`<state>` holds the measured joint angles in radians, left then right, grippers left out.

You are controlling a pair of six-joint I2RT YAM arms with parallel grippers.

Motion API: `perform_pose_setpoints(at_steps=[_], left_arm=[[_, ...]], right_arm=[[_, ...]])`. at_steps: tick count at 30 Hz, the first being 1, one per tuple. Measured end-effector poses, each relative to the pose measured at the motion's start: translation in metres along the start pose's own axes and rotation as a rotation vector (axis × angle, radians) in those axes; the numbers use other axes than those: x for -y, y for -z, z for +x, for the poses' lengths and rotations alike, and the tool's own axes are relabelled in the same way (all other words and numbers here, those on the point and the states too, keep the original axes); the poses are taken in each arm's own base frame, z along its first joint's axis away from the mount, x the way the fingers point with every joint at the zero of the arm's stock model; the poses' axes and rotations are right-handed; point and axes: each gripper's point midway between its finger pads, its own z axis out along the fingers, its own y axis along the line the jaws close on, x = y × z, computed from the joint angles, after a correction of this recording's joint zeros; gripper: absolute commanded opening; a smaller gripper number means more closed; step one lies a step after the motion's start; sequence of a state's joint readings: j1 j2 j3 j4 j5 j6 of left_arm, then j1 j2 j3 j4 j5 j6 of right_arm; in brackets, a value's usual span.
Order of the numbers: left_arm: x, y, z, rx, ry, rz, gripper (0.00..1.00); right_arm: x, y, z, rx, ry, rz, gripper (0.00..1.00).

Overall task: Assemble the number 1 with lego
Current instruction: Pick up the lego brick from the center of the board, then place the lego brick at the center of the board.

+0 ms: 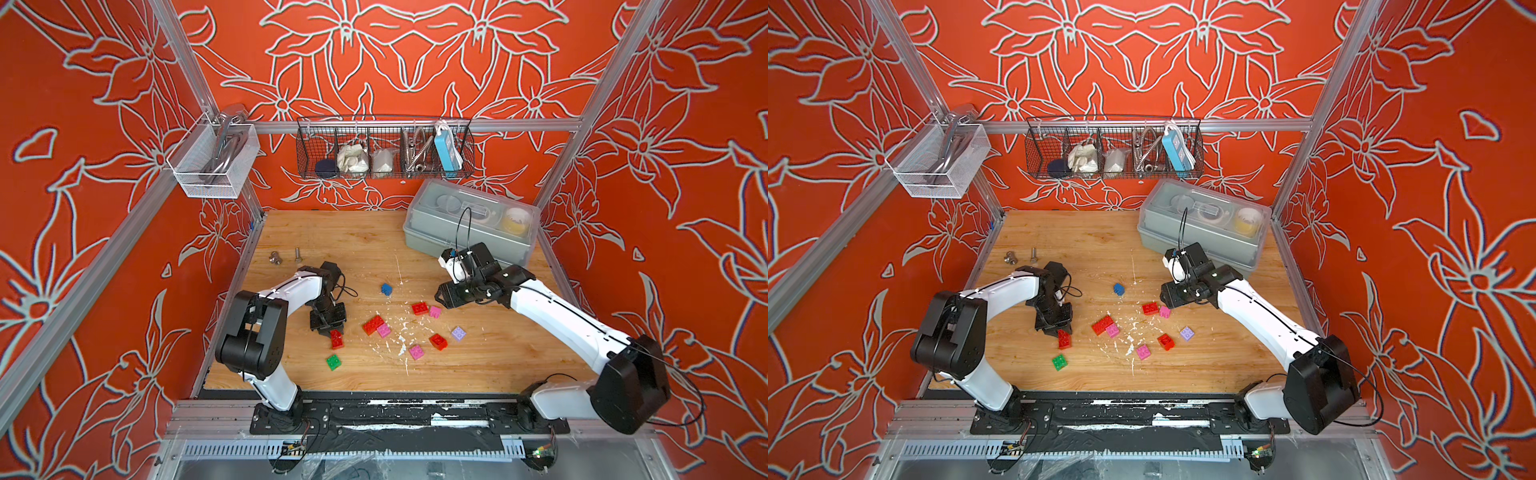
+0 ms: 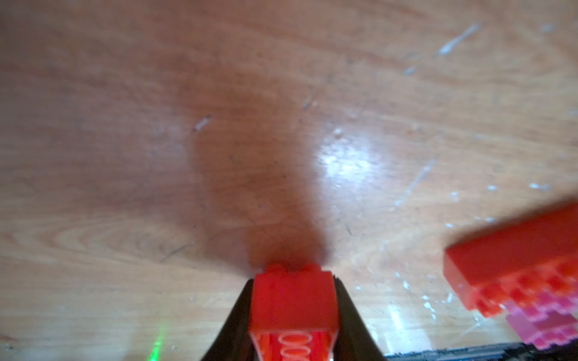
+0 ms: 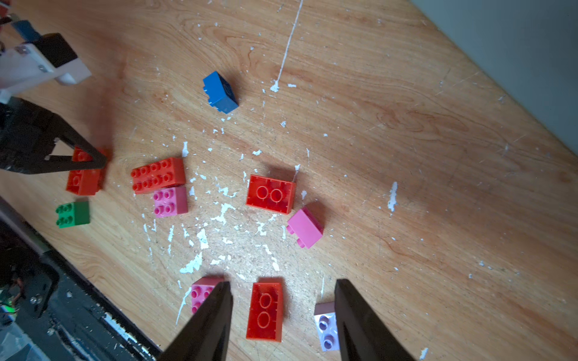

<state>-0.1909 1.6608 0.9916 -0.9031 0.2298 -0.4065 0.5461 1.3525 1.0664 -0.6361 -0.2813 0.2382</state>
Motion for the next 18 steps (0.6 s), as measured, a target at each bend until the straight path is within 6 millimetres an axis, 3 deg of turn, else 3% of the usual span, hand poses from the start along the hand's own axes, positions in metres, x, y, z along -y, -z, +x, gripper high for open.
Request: perform_pose_setpoints(at_steps=[3,6,11,14,18], left_arm=[[0.022,0.022,-0.013,0.03,-0.002,0.071,0.23],[0.053,0.057,-0.032,0.096,-0.009,0.182,0.22],[0.109,0.132,-0.057,0.245,-0.026,0.428,0.21],[0.135,0.17,-0.062,0.31,-0.039,0.574,0.21],[0.158,0.201,-0.064,0.363,-0.056,0.734,0.22]], right_arm=[[-0.019,0.005,-0.005,0.004,0.016,-0.1,0.6],[-0.046,0.017,-0.02,0.031,0.026,-0.239,0.6],[-0.086,0.034,-0.05,0.082,-0.003,-0.48,0.66],[-0.099,0.037,-0.072,0.078,-0.068,-0.61,0.68],[-0.1,0.037,-0.1,0.074,-0.181,-0.736,0.71]])
